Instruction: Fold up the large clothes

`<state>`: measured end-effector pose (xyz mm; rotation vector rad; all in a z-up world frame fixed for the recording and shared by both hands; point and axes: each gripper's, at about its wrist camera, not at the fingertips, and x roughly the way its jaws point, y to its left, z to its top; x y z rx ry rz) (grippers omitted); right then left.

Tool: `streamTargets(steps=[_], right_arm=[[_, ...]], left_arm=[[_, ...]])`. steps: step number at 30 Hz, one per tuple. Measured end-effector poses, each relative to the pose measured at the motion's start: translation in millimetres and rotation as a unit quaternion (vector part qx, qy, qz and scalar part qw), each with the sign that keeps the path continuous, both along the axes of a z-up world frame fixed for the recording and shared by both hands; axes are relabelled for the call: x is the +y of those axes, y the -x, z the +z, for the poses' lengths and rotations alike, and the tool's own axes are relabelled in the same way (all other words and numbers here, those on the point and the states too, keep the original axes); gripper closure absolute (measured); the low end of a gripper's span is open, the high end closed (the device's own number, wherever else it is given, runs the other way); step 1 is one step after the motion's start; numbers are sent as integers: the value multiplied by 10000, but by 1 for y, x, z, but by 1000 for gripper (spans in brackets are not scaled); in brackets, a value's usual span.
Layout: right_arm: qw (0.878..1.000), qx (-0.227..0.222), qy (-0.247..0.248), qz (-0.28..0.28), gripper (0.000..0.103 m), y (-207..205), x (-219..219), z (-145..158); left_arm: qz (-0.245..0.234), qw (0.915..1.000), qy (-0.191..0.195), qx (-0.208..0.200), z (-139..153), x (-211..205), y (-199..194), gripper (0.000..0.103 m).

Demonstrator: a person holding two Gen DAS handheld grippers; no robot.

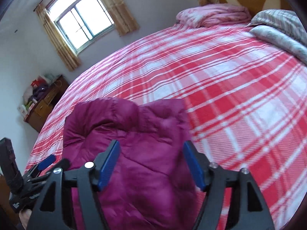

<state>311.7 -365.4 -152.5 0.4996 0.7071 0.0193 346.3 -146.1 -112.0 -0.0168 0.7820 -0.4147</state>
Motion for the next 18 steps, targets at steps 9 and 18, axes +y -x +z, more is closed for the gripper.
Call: streamTargets(steps=[9,18], right_arm=[[9951,272,-862,406,30,14,-13,-34],[9892,267,-1137,883,71,16,1,-45]], left_arm=[[-457,9963,529,501,-14,-3,11,1],[-746,9902,876,792,-29,-8,6,14]])
